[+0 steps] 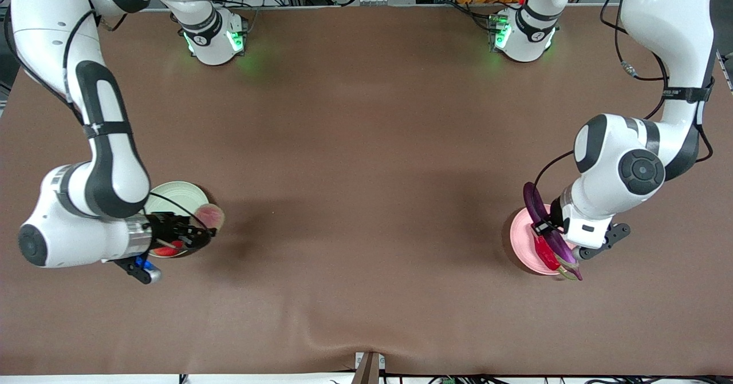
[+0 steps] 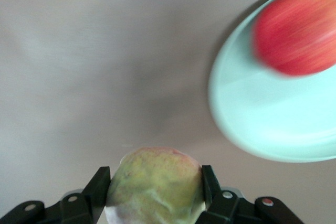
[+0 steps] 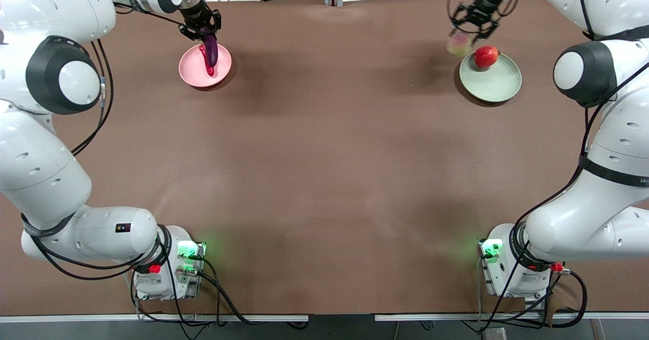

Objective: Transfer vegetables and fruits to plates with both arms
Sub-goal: 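Carry the eggplant toward the pink plate while the right gripper carries the peach, then release the peach on the green plate while the left gripper holds the eggplant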

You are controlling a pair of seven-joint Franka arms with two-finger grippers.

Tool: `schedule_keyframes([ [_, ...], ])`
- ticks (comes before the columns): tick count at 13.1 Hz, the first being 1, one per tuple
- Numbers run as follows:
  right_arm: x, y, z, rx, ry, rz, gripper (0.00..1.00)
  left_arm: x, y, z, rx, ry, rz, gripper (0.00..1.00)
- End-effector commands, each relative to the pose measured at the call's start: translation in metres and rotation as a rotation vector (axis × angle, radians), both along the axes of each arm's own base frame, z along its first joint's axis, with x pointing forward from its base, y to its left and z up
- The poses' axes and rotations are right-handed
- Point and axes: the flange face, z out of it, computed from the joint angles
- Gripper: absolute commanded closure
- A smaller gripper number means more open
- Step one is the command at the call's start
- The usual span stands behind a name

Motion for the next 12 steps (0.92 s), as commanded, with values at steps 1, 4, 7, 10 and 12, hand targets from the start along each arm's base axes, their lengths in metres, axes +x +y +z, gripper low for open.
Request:
schedule_keyframes([
  [1, -0.016, -0.069, -0.002, 0.020, -0.012, 0.200, 0.68, 0.013, -0.009, -0.007, -0.021, 0.027, -0.009, 1.00],
  [4, -0.033, -0.113, -0.035, 0.084, -0.012, 0.317, 0.67, 0.027, -0.036, -0.036, -0.056, 0.048, 0.005, 1.00],
  [7, -0.031, -0.137, -0.054, 0.099, -0.075, 0.380, 0.49, 0.023, -0.067, -0.089, -0.067, 0.058, -0.004, 1.00],
  [10, -0.030, -0.142, -0.053, 0.101, -0.098, 0.394, 0.00, 0.013, -0.108, -0.139, -0.089, 0.048, 0.036, 1.00],
  [12, -0.027, -0.120, -0.040, 0.099, -0.076, 0.362, 0.00, 0.001, -0.147, -0.164, -0.111, 0.017, 0.059, 1.00],
])
